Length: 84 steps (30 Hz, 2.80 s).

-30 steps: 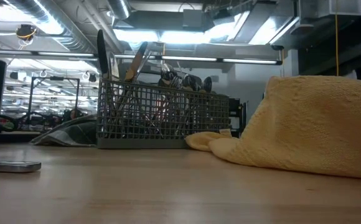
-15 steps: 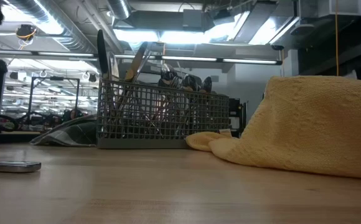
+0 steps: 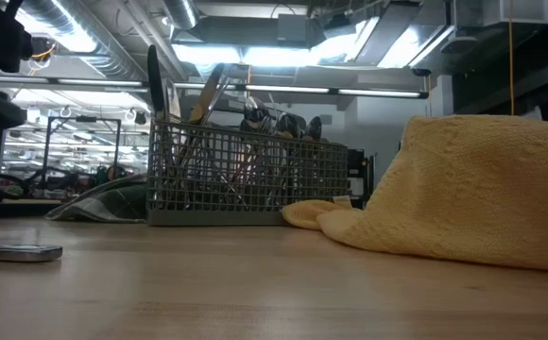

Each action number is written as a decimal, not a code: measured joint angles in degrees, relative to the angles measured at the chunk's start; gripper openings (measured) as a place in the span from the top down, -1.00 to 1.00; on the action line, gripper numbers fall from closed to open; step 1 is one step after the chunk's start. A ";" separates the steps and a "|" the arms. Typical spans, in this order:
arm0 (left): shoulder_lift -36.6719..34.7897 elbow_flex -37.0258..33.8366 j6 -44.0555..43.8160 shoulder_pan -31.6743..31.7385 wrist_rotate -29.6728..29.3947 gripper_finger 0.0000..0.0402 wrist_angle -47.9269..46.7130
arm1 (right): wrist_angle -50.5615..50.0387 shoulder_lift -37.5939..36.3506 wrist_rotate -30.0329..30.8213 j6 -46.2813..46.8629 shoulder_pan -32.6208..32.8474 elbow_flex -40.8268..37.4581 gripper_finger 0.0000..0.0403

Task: Sort silverware
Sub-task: Put the silver knife into the gray silverware basket

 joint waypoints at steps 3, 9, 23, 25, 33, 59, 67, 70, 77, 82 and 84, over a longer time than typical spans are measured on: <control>0.00 0.00 0.72 0.00 0.06 0.25 0.02 | 0.00 0.00 0.00 0.00 -0.01 0.00 0.41; 0.01 0.00 0.57 0.00 3.99 0.25 0.45 | -0.01 0.00 0.01 0.00 -0.01 0.00 0.41; 0.04 0.04 2.19 2.08 4.04 0.25 1.00 | -0.02 0.00 0.02 -0.02 -0.01 0.00 0.41; 0.04 0.04 2.39 2.23 4.04 0.25 1.00 | -0.02 0.00 0.02 -0.02 0.01 0.00 0.41; 0.04 0.04 2.43 2.19 4.70 0.25 1.00 | -0.02 0.00 0.02 -0.02 -0.01 0.00 0.41; 2.95 0.24 2.01 2.59 6.41 0.30 1.03 | -0.05 0.02 0.40 -0.20 0.01 -0.02 0.41; 3.02 0.15 2.01 3.95 7.69 0.68 0.52 | -0.07 0.02 1.77 -0.21 0.00 -0.02 0.41; 3.04 0.11 1.96 4.33 7.85 0.81 0.61 | -0.07 0.02 1.77 -0.22 0.01 -0.02 0.41; 3.04 0.12 1.92 4.52 8.02 0.84 0.80 | -0.07 0.02 1.91 -0.22 0.01 -0.02 0.41; 3.21 1.10 2.38 4.55 7.96 0.81 0.31 | -0.10 0.80 5.11 -0.23 -0.01 -0.07 0.41; 3.30 1.51 2.38 4.59 7.99 0.83 0.39 | 0.40 1.49 5.70 -0.24 -0.12 -0.07 0.41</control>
